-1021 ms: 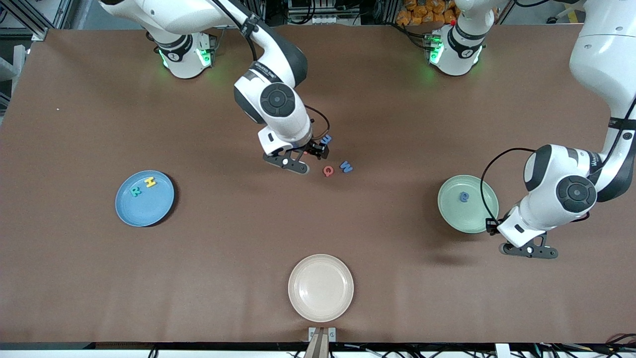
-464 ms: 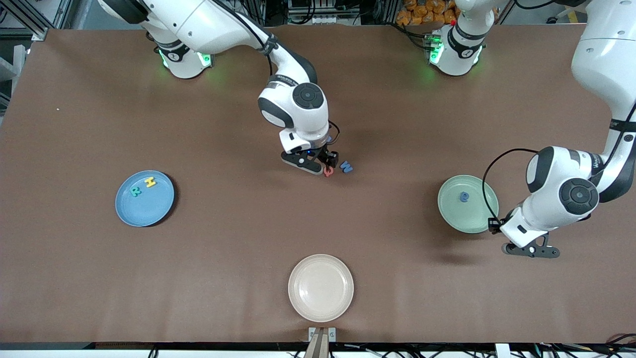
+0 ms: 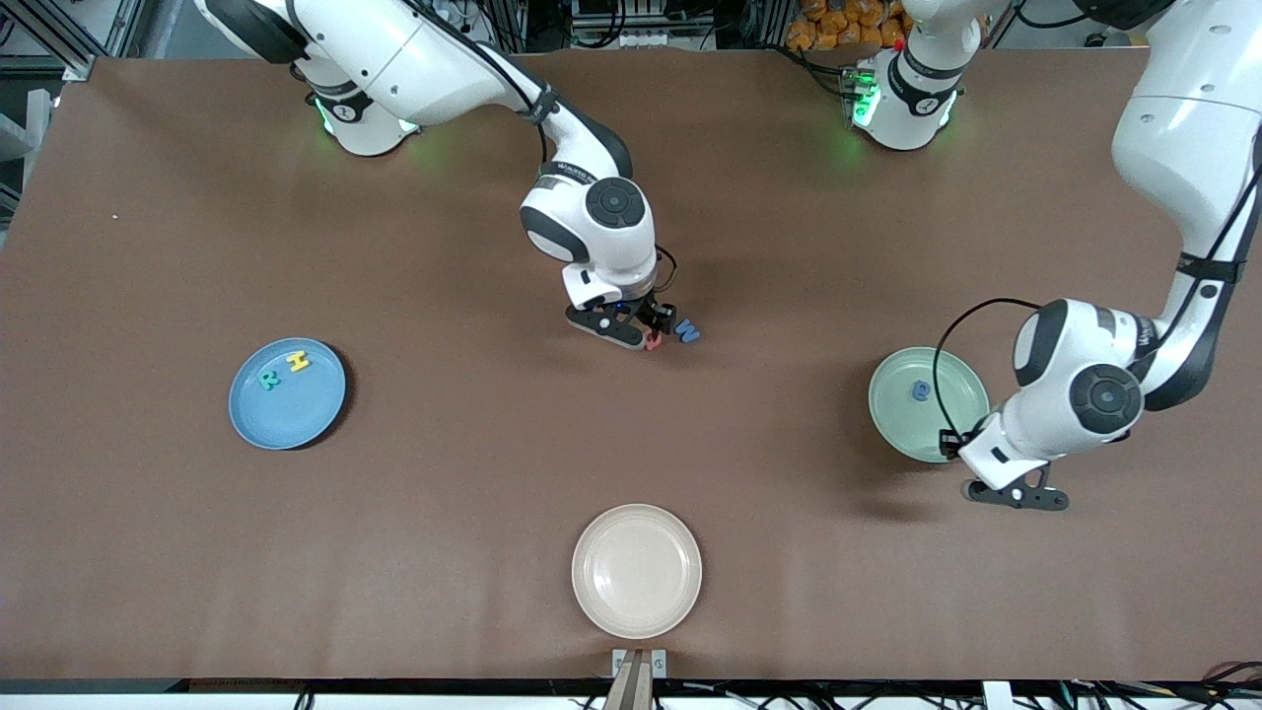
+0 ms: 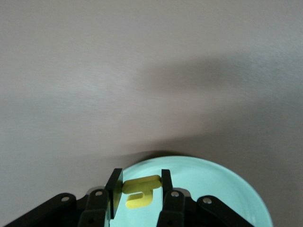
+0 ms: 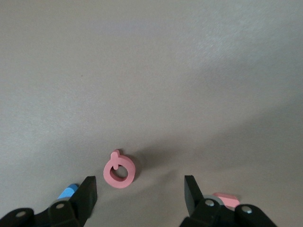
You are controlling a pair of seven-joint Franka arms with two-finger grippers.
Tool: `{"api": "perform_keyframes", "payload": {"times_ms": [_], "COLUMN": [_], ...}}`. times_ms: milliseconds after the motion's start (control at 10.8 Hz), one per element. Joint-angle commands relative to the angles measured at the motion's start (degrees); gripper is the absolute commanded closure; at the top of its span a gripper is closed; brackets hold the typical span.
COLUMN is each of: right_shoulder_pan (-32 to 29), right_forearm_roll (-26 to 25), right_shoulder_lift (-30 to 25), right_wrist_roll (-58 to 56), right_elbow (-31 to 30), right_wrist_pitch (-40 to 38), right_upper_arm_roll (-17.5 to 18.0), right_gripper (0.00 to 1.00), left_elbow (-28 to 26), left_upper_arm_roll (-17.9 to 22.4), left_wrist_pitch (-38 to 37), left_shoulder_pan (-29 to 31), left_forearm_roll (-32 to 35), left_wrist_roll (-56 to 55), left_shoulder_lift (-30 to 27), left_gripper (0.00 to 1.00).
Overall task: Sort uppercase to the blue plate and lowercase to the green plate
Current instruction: 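Lower the h over the green plate while the right gripper reaches the o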
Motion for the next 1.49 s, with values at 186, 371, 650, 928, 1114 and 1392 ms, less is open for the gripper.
{"api": "perform_keyframes", "payload": {"times_ms": [186, 371, 650, 928, 1114, 1392], "right_shoulder_pan": [1.5, 2.1, 2.4, 2.3, 2.3, 2.3], "right_forearm_roll": [-2.0, -2.5, -5.2, -6.6, -6.6, -6.7], "right_shoulder_lift": [5.0, 6.9, 7.6, 7.9, 7.9, 7.9], "right_wrist_roll": [1.9, 1.9, 1.8, 1.7, 1.6, 1.5], "right_elbow": [4.7, 7.1, 7.6, 7.6, 7.7, 7.6], "right_wrist_pitch": [1.0, 1.1, 0.6, 0.3, 0.3, 0.3], "right_upper_arm_roll": [0.1, 0.0, -0.1, -0.1, -0.1, -0.1], "right_gripper": [0.2, 0.22, 0.31, 0.4, 0.56, 0.76], "left_elbow": [-1.5, -2.2, -2.9, -3.0, -3.4, -3.7], "left_upper_arm_roll": [-0.1, -0.1, -0.1, -0.1, -0.1, -0.1], "left_wrist_pitch": [0.6, 0.6, 0.6, 0.6, 0.6, 0.5], "left_shoulder_pan": [-1.6, -1.7, -1.5, -1.4, -1.4, -1.2], "left_forearm_roll": [0.4, 0.4, 0.3, 0.3, 0.1, 0.0], "left_wrist_roll": [-5.4, -5.6, -5.6, -5.6, -5.8, -5.8], "left_shoulder_lift": [0.7, 0.8, 1.2, 1.7, 1.9, 1.6], "left_gripper": [1.0, 1.0, 1.0, 1.0, 1.0, 1.0]}}
